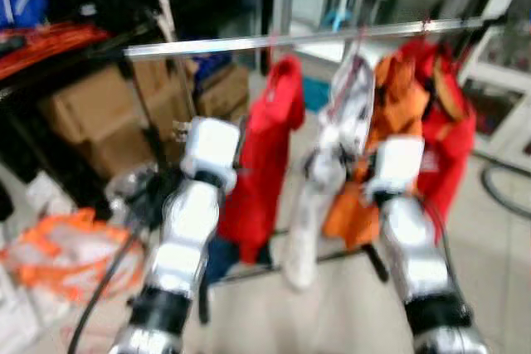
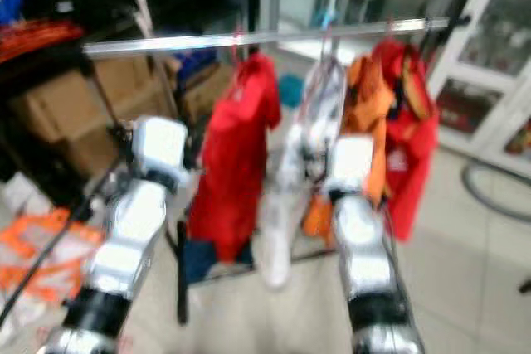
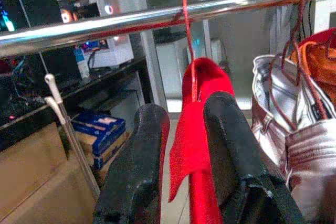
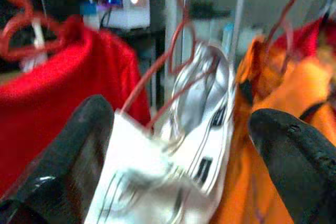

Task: Hang hanger

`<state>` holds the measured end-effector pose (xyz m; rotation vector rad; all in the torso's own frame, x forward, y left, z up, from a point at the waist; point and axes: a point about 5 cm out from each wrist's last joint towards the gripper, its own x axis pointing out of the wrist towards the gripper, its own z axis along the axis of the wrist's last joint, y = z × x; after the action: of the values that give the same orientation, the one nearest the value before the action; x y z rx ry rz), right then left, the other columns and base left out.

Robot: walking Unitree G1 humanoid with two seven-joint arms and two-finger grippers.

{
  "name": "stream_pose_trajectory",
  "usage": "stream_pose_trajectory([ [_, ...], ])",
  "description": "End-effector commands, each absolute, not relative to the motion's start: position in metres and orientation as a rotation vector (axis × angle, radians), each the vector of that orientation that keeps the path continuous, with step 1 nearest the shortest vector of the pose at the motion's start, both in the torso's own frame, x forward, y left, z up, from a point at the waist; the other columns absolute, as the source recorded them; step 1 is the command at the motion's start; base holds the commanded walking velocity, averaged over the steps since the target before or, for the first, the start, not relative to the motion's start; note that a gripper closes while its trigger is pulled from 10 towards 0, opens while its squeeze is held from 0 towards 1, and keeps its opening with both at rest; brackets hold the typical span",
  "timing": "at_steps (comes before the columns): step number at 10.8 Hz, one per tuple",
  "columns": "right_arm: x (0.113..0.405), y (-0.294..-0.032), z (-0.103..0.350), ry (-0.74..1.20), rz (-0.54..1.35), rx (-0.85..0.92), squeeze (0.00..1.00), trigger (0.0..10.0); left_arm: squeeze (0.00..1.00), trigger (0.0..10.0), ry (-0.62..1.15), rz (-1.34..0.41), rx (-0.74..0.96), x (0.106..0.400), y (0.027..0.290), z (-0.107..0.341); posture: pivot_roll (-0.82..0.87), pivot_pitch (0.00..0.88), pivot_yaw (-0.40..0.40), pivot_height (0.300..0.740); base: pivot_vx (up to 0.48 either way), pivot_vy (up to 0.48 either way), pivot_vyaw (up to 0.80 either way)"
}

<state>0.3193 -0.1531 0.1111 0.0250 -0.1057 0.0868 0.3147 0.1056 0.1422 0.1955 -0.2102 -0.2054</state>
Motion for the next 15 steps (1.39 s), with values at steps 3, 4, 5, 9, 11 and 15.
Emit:
stream_pose_trajectory([
  [3,0.335,-0.145,0.135,-0.167,0.077,0.087,0.00,10.0,0.00,10.0,-0.230,-0.198,0.219,0.315,0.111,0.147,-0.05,0.000,0.004,0.740,0.000,0.000,0.00],
  [4,0.339,-0.145,0.137,-0.170,0.070,0.081,0.00,10.0,0.00,10.0,-0.231,-0.213,0.202,0.314,0.109,0.147,-0.05,0.000,0.003,0.740,0.326,0.000,0.00],
  [5,0.344,-0.149,0.141,-0.177,0.063,0.072,0.00,10.0,0.00,10.0,-0.219,-0.221,0.206,0.314,0.107,0.146,-0.05,0.000,0.000,0.740,0.405,-0.255,0.00],
  [9,0.341,-0.163,0.134,-0.165,0.011,0.049,0.00,10.0,0.00,10.0,-0.282,-0.326,0.235,0.305,0.094,0.150,-0.04,0.000,0.001,0.740,0.397,-0.262,0.00],
  [11,0.341,-0.173,0.135,-0.171,-0.017,0.040,0.00,10.0,0.00,10.0,-0.275,-0.350,0.229,0.305,0.090,0.150,-0.05,0.000,0.006,0.740,0.345,-0.328,0.00],
  [15,0.347,-0.172,0.180,-0.320,0.000,0.087,0.00,10.0,0.00,10.0,-0.288,-0.327,0.190,0.306,0.092,0.155,-0.06,0.000,0.007,0.740,0.298,-0.371,0.00],
])
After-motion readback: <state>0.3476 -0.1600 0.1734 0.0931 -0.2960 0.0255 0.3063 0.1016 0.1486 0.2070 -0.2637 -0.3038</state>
